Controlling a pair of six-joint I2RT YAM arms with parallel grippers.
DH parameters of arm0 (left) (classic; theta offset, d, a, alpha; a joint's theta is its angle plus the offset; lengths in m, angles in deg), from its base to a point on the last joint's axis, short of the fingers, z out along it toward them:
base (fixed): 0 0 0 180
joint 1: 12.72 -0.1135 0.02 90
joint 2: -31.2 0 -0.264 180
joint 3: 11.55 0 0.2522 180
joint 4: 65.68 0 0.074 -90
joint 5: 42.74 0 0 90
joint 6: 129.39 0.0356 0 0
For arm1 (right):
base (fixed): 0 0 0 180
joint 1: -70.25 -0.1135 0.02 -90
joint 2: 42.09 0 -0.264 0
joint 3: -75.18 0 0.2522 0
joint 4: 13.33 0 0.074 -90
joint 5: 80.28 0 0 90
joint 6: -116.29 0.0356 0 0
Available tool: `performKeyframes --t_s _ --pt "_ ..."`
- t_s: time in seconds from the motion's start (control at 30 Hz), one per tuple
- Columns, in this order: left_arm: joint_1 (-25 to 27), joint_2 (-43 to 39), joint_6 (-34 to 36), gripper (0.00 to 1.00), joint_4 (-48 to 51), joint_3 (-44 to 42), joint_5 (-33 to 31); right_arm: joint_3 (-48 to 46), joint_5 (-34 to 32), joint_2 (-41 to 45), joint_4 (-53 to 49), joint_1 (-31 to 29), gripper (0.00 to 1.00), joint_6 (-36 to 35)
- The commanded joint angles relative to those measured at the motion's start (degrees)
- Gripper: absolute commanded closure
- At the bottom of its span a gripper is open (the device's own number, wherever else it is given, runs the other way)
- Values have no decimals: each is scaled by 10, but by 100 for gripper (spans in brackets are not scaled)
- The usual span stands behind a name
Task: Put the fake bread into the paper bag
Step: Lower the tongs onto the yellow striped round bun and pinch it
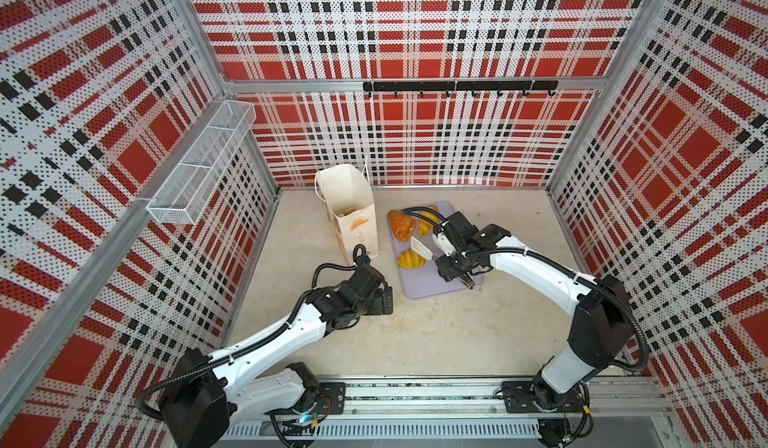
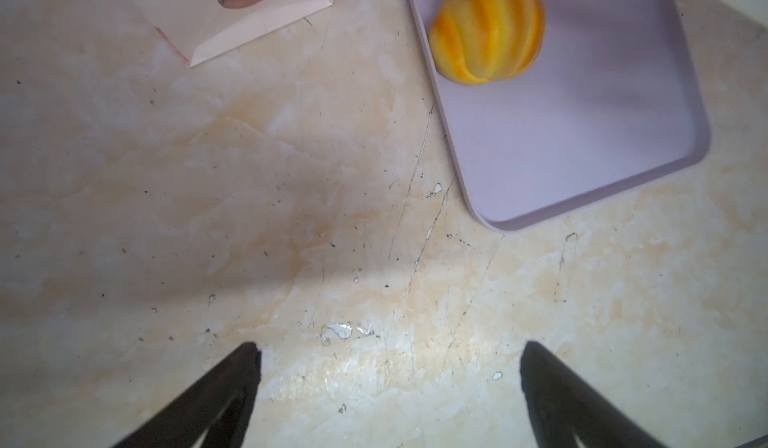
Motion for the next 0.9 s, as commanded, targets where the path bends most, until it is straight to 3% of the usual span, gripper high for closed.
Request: performKeyframes --t_s 0.0,0.47,0.87 --pt "3 1 -8 1 -16 -10 5 -5 -3 -16 -9 -10 41 -51" --pt "3 21 -4 1 -18 -10 26 14 -74 -75 -26 -11 40 -162" --pt "3 34 -3 1 -11 3 24 77 -101 -130 -12 -10 40 -192"
